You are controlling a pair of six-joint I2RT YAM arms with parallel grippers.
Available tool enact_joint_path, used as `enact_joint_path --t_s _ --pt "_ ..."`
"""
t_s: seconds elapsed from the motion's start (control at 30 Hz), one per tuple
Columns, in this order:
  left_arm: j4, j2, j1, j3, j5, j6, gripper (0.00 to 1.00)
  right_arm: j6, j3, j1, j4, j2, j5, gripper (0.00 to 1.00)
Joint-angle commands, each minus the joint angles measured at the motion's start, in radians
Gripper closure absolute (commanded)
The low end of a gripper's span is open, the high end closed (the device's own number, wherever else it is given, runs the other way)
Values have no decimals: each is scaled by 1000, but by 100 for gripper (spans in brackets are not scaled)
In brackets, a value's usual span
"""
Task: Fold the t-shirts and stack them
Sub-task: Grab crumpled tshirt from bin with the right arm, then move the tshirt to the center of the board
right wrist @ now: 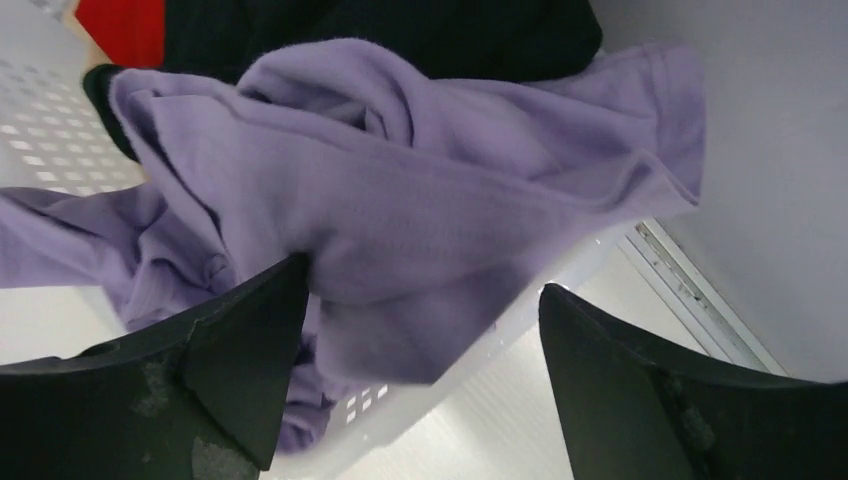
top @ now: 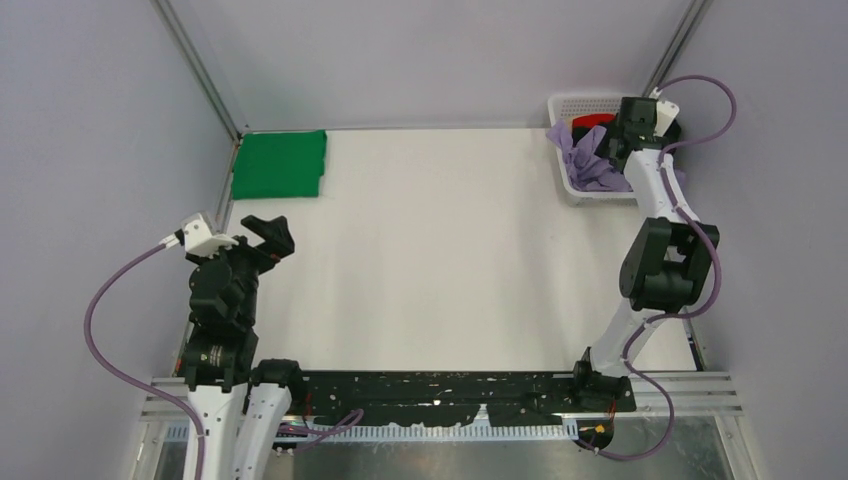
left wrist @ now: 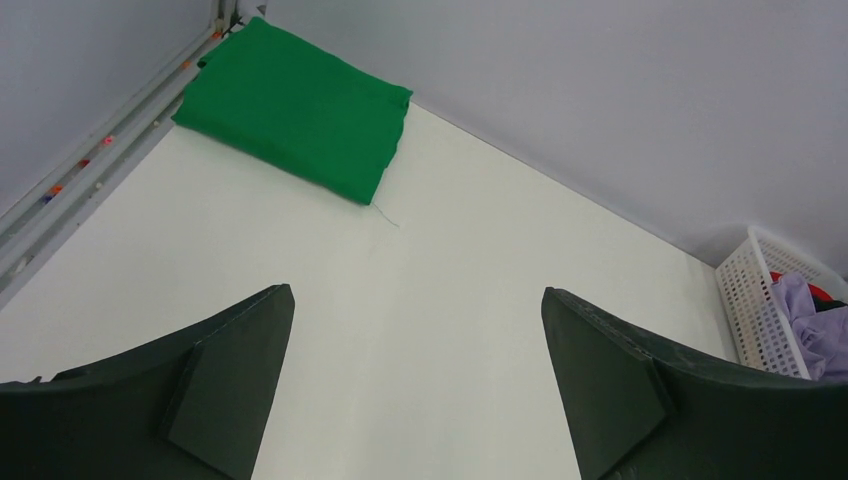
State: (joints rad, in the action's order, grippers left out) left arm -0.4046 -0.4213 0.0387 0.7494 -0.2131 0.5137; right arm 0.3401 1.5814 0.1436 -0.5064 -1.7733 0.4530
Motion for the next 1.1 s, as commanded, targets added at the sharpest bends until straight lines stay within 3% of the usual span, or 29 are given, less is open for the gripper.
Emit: enact_joint_path --t_s 0.0,0.03,0.07,0.1,0.17,0.5,0.7,0.83,1.07 --pt "62 -20 -3 3 16 -23 1 -53 138 16 35 -112 -94 19" --pt "67 -20 -3 1 11 -24 1 -60 154 16 39 -148 -127 41" --pt "67 -20 -4 2 5 -25 1 -66 189 16 39 -161 -140 53" --pt "64 -19 -4 2 2 -27 1 -66 203 15 36 -176 -160 73" --pt "62 -15 -4 3 4 -29 1 -70 224 15 52 -163 -187 91" --pt "94 16 -3 -28 42 -25 1 -140 223 2 118 170 -357 95" --pt "110 24 -4 -42 87 -11 1 -73 237 -28 188 387 -676 95" --pt "112 14 -4 -40 123 13 1 -46 279 -123 188 445 -832 95" --pt "61 -20 -5 -14 162 31 1 31 343 -350 183 460 -972 95"
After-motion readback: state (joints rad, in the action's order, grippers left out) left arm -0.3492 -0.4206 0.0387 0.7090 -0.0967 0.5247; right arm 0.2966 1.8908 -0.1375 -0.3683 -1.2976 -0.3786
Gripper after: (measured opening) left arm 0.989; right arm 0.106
